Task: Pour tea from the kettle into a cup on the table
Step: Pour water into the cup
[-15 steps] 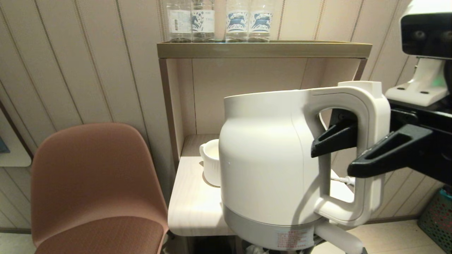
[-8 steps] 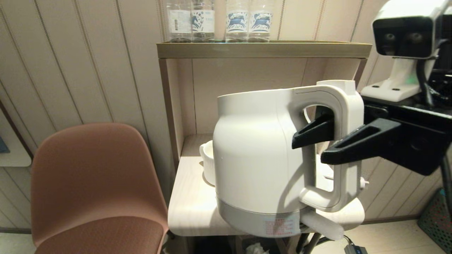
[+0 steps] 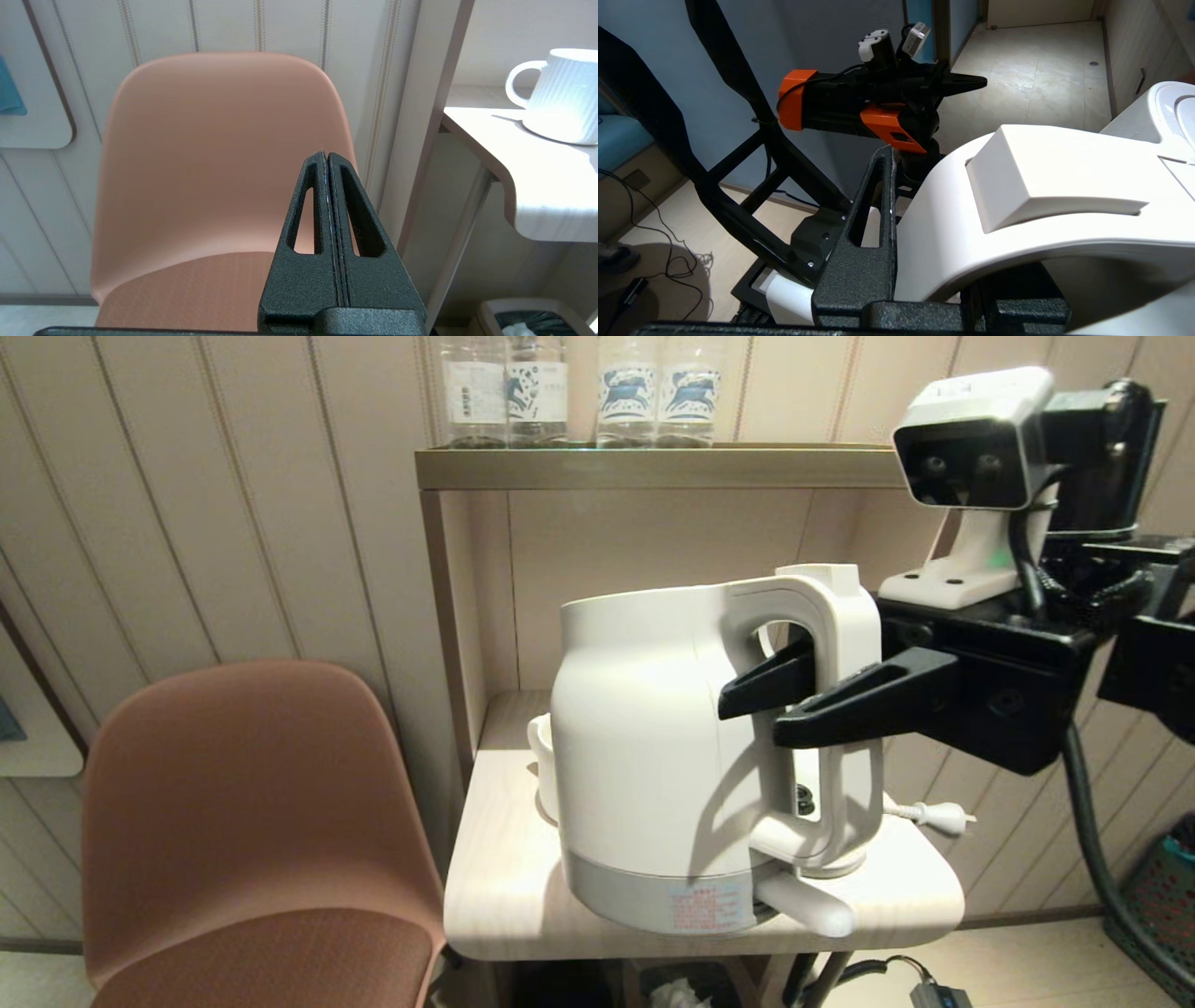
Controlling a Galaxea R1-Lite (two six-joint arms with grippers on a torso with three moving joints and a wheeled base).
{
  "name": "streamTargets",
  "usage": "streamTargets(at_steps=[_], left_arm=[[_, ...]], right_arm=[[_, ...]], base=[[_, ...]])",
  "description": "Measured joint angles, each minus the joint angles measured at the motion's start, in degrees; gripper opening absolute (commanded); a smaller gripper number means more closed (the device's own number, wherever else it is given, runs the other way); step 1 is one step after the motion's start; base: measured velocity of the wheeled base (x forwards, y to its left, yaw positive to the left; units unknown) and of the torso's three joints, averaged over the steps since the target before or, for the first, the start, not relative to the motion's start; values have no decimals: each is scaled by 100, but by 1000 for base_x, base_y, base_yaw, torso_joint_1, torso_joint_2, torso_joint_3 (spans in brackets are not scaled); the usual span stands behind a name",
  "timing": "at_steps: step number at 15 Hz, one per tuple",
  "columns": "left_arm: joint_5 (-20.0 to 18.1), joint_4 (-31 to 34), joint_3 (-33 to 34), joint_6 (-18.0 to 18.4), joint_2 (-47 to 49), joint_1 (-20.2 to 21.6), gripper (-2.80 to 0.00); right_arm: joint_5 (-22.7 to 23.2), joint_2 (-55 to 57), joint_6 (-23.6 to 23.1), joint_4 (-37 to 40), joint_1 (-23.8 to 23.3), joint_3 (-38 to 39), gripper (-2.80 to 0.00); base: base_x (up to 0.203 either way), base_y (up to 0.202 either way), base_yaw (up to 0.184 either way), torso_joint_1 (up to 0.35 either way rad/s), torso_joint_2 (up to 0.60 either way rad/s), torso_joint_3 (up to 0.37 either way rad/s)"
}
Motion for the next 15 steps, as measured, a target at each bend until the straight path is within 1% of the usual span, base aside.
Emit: streamTargets(at_steps=[15], left_arm=[[-5, -2, 0, -1, 0, 0, -280]], right_arm=[[2, 148, 2, 18, 2, -22, -280]], base=[[0, 0, 0, 0, 0, 0]])
